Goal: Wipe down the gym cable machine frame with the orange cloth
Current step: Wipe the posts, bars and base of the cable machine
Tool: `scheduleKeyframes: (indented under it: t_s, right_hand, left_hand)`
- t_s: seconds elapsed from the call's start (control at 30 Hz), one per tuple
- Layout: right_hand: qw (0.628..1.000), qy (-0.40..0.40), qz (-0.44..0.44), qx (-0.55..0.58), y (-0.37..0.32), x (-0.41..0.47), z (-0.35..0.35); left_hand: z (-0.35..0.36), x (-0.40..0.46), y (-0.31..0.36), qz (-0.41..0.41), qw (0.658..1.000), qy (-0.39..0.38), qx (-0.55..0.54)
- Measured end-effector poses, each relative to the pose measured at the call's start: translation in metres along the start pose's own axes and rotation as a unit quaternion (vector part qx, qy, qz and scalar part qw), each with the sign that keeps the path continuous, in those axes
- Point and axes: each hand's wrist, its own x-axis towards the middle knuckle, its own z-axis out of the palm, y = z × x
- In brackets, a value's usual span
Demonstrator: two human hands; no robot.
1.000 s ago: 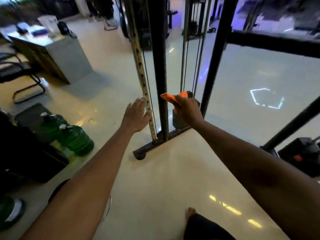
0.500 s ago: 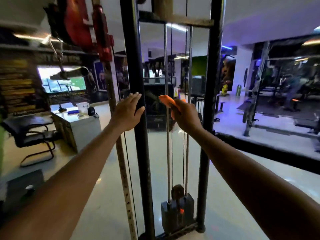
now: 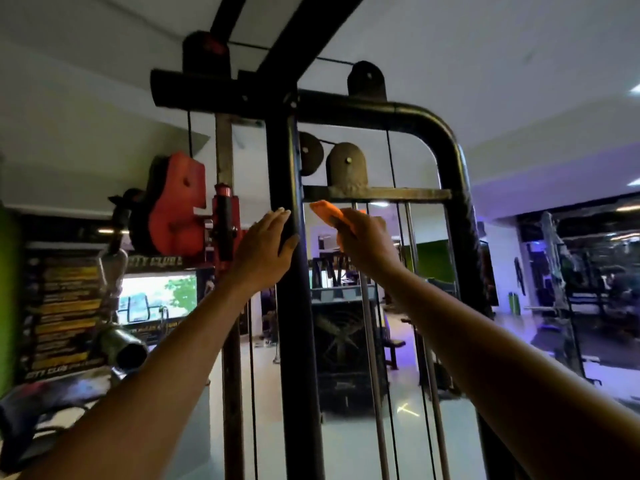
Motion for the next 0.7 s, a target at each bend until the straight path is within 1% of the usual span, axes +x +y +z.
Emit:
scheduleKeyframes:
  t_s: [0.07, 0.13, 0.2, 0.3, 0.47, 0.53, 0.6, 0.67, 0.7]
  right_hand:
    - [1.000, 0.021, -0.021, -0.010, 0.003, 0.033, 0.015]
    - [0.998, 0.042, -0.049, -0.015, 0.007, 0.063, 0.029]
    - [0.995, 0.056, -0.072, -0.030, 0.013, 0.091, 0.043]
    - [0.994, 0.068, -0.083, -0.033, 0.022, 0.130, 0.062]
    - [0.991, 0.090, -0.098, -0.035, 0.037, 0.181, 0.090]
    - [0.988, 0.101, -0.104, -0.048, 0.044, 0.196, 0.098]
    - [0.987, 0.107, -0.114, -0.046, 0.051, 0.210, 0.106]
    - [0.987, 0.086, -0.125, -0.047, 0.055, 0.217, 0.114]
    - [0.988, 0.058, -0.124, -0.066, 0.057, 0.217, 0.120]
  left_hand:
    - [0.001, 0.029, -0.012, 0.003, 1.000, 0.017, -0.008]
    - [0.004, 0.056, -0.020, -0.014, 0.999, 0.033, -0.034]
    - [0.013, 0.077, -0.025, -0.042, 0.996, 0.048, -0.068]
    - [0.029, 0.106, -0.035, -0.093, 0.987, 0.065, -0.116]
    - [0.048, 0.134, -0.042, -0.150, 0.971, 0.120, -0.139]
    - [0.053, 0.139, -0.042, -0.193, 0.955, 0.133, -0.182]
    - [0.061, 0.145, -0.049, -0.236, 0.929, 0.140, -0.249]
    - [0.068, 0.148, -0.061, -0.230, 0.902, 0.154, -0.332]
    - [0.070, 0.147, -0.066, -0.219, 0.889, 0.162, -0.369]
